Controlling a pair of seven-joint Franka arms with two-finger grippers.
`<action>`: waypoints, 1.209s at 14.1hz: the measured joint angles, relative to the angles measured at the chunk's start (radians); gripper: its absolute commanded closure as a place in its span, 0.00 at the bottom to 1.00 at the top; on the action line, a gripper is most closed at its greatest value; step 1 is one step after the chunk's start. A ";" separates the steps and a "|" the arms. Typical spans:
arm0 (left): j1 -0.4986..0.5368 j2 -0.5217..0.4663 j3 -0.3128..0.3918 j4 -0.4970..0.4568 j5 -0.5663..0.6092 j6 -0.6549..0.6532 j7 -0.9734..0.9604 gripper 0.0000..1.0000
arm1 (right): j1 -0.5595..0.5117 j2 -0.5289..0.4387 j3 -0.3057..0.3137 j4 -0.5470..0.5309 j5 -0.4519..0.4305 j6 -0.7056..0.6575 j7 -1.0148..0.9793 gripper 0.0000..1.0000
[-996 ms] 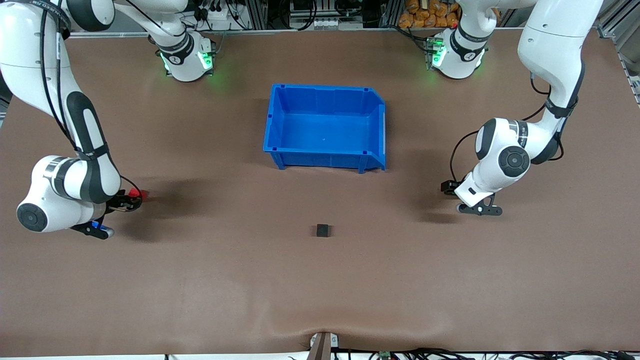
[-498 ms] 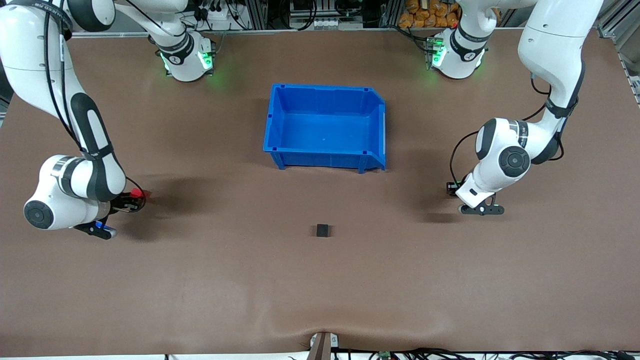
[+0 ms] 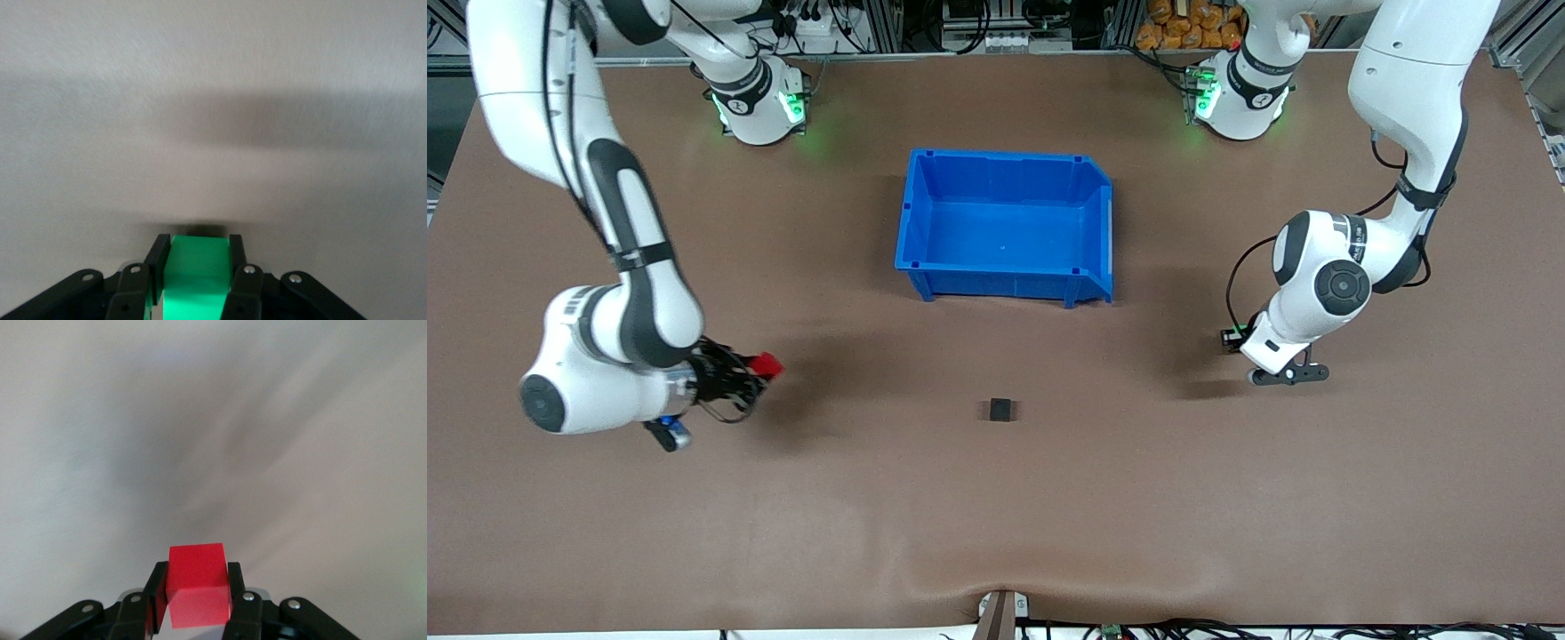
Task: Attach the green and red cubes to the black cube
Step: 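Carry the red cube with the right gripper while the left gripper carries green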
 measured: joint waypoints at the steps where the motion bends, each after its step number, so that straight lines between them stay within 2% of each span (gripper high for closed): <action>1: 0.000 0.000 0.000 0.015 0.000 0.000 -0.032 1.00 | 0.036 0.000 0.002 0.004 0.010 0.051 0.099 1.00; 5: -0.001 0.000 -0.008 0.073 0.000 0.000 -0.219 1.00 | 0.186 0.046 0.007 0.004 0.019 0.321 0.491 1.00; 8: -0.011 0.000 -0.030 0.111 0.000 0.000 -0.428 1.00 | 0.274 0.122 0.007 0.042 0.019 0.439 0.704 1.00; 13: -0.097 0.055 -0.036 0.235 0.000 0.000 -0.866 1.00 | 0.350 0.214 0.011 0.142 0.020 0.530 0.892 1.00; 17: -0.143 0.103 -0.037 0.322 0.000 0.000 -1.134 1.00 | 0.378 0.267 0.055 0.168 0.020 0.643 0.961 1.00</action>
